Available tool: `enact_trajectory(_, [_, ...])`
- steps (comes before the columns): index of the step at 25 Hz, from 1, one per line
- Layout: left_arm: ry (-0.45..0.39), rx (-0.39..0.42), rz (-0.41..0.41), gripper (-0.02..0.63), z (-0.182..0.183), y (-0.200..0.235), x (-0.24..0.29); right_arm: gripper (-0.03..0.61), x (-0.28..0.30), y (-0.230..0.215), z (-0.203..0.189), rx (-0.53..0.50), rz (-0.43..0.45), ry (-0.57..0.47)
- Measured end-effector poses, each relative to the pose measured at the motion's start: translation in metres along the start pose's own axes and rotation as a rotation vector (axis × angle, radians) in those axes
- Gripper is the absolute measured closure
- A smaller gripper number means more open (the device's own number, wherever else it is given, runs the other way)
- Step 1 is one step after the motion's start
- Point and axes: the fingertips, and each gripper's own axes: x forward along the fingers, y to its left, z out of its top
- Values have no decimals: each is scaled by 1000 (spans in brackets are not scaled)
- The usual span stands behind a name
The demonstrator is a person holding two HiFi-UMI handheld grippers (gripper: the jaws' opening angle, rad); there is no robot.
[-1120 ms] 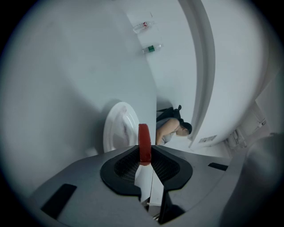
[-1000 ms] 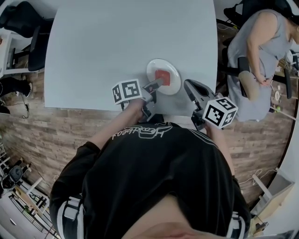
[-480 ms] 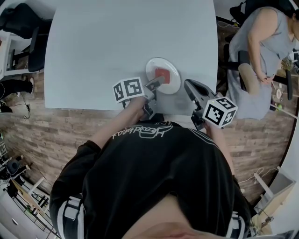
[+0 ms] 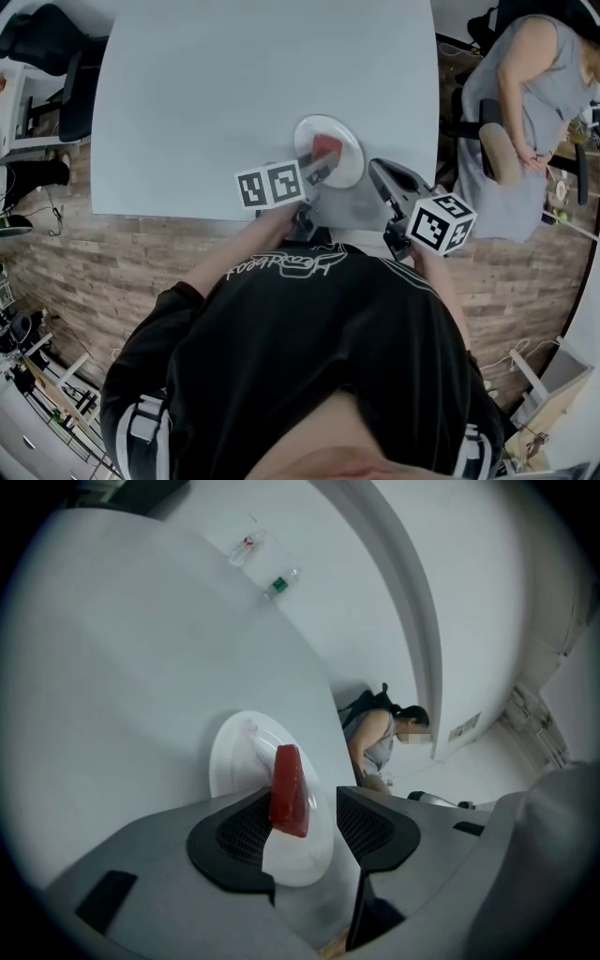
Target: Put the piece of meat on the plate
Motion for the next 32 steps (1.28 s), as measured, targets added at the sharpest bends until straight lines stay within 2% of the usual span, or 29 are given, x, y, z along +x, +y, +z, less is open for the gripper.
enact_trajectory(8, [-16, 249, 86, 359, -14, -5, 6, 558, -15, -4, -10, -1, 8, 1])
enact_trajectory(17, [-15, 346, 162, 325, -14, -1, -1, 558, -19, 0, -15, 7, 17, 4])
enact_trajectory(22, [-50, 471, 177, 324, -6, -10, -9, 558, -23, 4, -18, 7, 26, 1])
enact_trajectory(26, [-55, 434, 131, 325, -10, -22, -13, 558, -28, 7, -23, 0, 32, 2])
enact_trajectory(27, [-46, 427, 117, 330, -12, -25, -14, 558, -30, 7, -24, -3, 33, 1])
enact_trajectory(29, [-30, 418, 92, 380, -17, -30, -18, 558, -33, 10, -25, -15, 32, 0])
enact_trajectory(32, [-28, 376, 49, 554, -27, -40, -26, 558, -41, 14, -29, -30, 33, -2])
